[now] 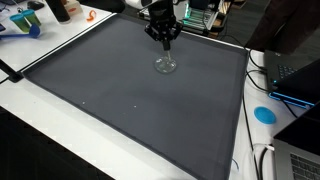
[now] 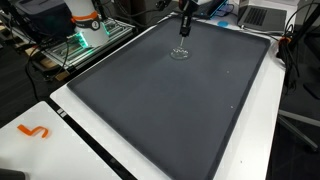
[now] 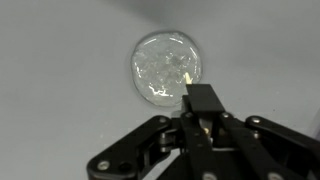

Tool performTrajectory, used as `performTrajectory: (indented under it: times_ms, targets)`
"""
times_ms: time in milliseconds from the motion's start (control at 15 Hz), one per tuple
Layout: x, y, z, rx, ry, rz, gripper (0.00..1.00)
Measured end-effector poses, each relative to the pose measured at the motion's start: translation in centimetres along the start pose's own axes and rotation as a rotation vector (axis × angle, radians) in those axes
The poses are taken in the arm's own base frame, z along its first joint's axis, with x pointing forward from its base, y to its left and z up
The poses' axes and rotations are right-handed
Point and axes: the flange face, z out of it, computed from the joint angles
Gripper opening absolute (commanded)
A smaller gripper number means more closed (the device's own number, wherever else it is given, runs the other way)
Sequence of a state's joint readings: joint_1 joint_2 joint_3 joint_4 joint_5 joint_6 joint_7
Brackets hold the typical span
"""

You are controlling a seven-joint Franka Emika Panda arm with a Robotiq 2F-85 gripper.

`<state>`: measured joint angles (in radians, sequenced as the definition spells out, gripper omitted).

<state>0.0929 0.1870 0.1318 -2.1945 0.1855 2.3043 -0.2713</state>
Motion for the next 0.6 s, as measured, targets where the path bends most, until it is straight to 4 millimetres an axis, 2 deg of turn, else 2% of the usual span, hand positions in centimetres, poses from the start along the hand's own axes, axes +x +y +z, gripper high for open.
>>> performTrajectory:
  times_ms: [600]
  targets:
    - [-0.9, -2.8, -7.1, -0.083, 0.067, 0.008, 0.03]
